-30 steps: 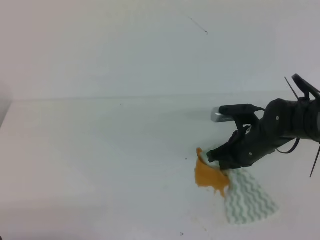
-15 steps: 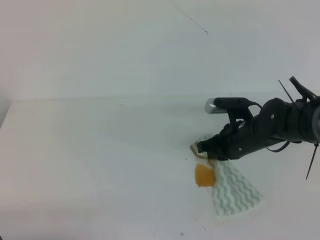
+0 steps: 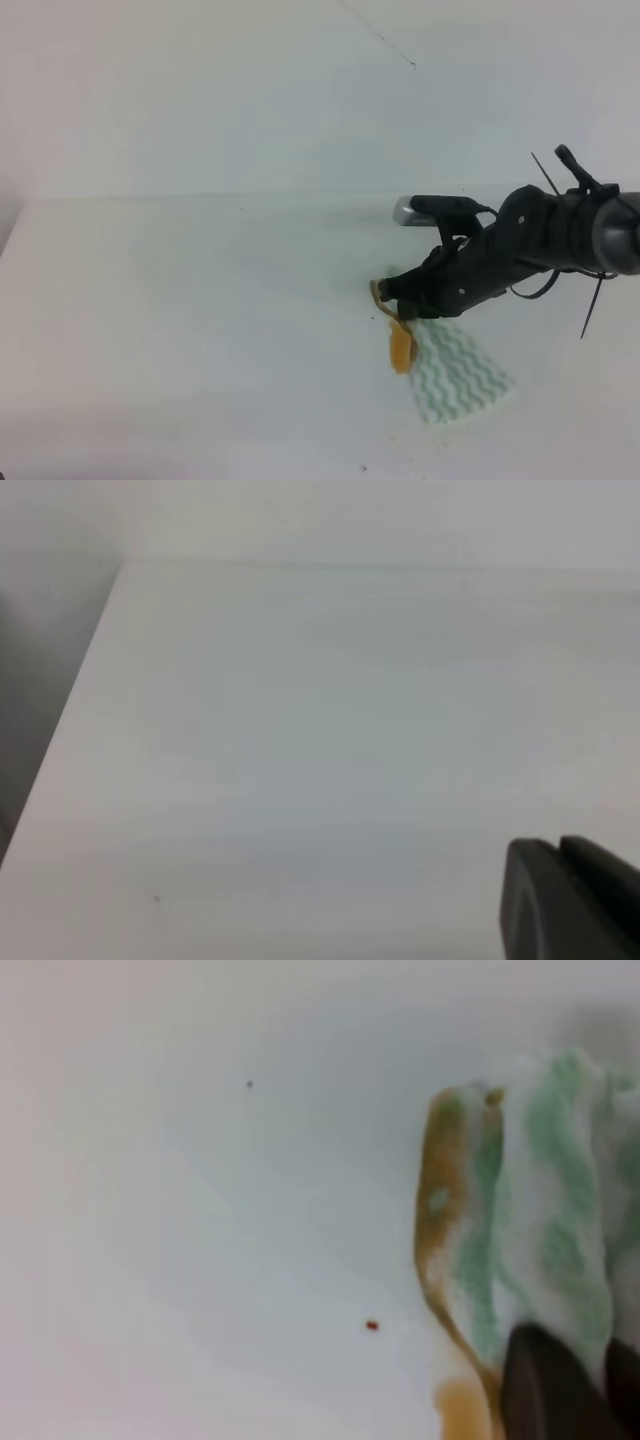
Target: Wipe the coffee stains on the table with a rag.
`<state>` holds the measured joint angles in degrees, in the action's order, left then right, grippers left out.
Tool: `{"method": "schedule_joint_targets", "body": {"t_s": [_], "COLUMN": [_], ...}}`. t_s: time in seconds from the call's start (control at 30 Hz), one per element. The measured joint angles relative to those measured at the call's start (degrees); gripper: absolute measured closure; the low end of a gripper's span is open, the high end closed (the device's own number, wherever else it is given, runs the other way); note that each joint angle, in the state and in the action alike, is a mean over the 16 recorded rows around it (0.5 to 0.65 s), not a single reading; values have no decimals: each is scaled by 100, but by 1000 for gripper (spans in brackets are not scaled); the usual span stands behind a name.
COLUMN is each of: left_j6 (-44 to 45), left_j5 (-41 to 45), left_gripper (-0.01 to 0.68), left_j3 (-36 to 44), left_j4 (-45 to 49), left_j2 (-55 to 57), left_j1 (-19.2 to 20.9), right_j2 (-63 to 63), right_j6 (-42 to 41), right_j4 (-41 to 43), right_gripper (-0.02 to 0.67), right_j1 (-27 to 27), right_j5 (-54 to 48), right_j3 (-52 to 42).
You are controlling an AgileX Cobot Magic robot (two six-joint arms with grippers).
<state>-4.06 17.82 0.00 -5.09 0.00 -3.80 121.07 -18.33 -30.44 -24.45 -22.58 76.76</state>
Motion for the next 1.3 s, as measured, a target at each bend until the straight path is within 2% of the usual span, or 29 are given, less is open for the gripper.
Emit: {"method": "schedule_joint_targets", "body": {"t_s": [0.43, 0.67, 0.87, 1.3], "left_j6": [0, 0, 0, 0], "left_j5": [0, 0, 0, 0], "left_gripper": [672, 672, 672, 672], "left_j3": [0, 0, 0, 0], "left_j4": [0, 0, 0, 0], "left_j2": [0, 0, 0, 0], "left_j1": [0, 0, 0, 0], "right_j2": [98, 54, 7, -146], "right_j6": [-191, 84, 798, 2698], "right_j4": [-115, 60, 764, 3022], "right_gripper": [627, 626, 626, 626], "right_j1": [-212, -393, -475, -395], "right_j5": [-737, -807, -746, -686], "right_j3": [114, 63, -40, -181]}}
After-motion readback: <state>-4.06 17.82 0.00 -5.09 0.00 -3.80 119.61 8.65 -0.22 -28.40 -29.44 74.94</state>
